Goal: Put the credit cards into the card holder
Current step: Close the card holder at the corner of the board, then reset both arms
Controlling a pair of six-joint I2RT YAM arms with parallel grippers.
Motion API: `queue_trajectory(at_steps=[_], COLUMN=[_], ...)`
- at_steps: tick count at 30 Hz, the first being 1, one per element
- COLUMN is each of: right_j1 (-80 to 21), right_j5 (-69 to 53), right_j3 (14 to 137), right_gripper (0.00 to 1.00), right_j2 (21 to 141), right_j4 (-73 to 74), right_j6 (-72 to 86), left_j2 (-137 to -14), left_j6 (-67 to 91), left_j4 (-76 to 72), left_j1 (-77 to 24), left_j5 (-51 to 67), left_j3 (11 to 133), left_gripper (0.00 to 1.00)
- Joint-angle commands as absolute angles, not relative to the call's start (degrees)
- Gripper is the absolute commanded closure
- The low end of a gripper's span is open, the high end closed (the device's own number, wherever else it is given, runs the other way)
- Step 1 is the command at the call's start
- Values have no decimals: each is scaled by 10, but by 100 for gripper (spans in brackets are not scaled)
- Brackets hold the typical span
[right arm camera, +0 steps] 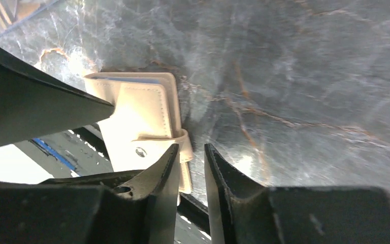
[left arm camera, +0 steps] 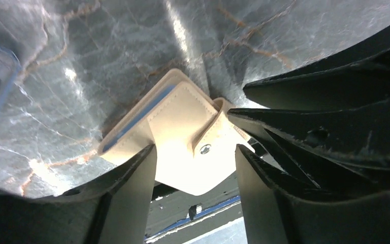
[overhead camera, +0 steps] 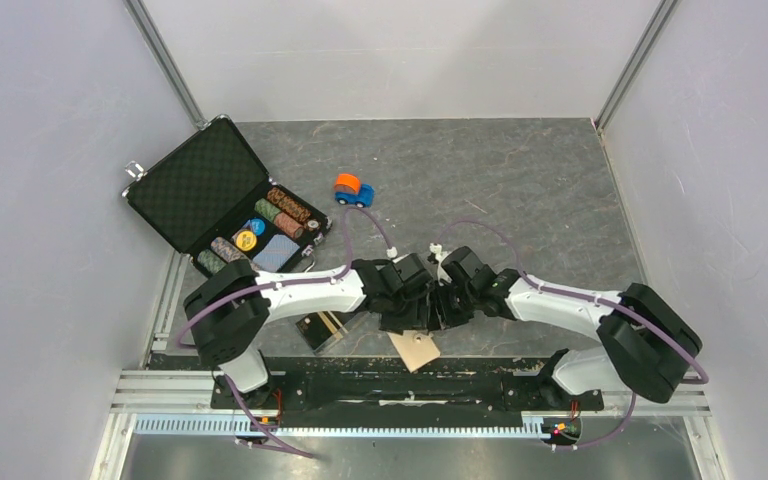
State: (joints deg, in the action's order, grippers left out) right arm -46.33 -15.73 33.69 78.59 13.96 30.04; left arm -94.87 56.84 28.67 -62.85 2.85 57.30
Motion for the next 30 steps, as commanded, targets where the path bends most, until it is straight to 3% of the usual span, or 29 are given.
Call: queue_trajectory(at_steps=[1,5,8,12,16,21,24,30], right_j1=[-438,-391,-350,-305,-273,-205,-144,-25], right_j5=[-125,-144,-157,-159,-141,-101,-66,32], right_j3=[365,357,350,340,347,354,355,327], right_gripper=[69,59,46,19,3,2,2,2], right_j2=[749,710,682,654,650,644,642,629], right_j4=[175,176,179,184,213,226,216,116], right_j6=[262,259,251,237,207,165,136,101], left_j2=[-908,-863,-823,-780,-741,-695,-660,-630], left_j6=[494,489,502,547,566,579,509,270], left_j4=[240,197,112,-11,-67,-83,-9,183], left_j1=[-620,-604,-575,-515,-441,-292,-192,-108], left_j5=[11,46,108,193,238,291,287,92], left_j3=[623,611,573,510,466,411,417,482], left_gripper=[30,14,0,0,0,0,0,0])
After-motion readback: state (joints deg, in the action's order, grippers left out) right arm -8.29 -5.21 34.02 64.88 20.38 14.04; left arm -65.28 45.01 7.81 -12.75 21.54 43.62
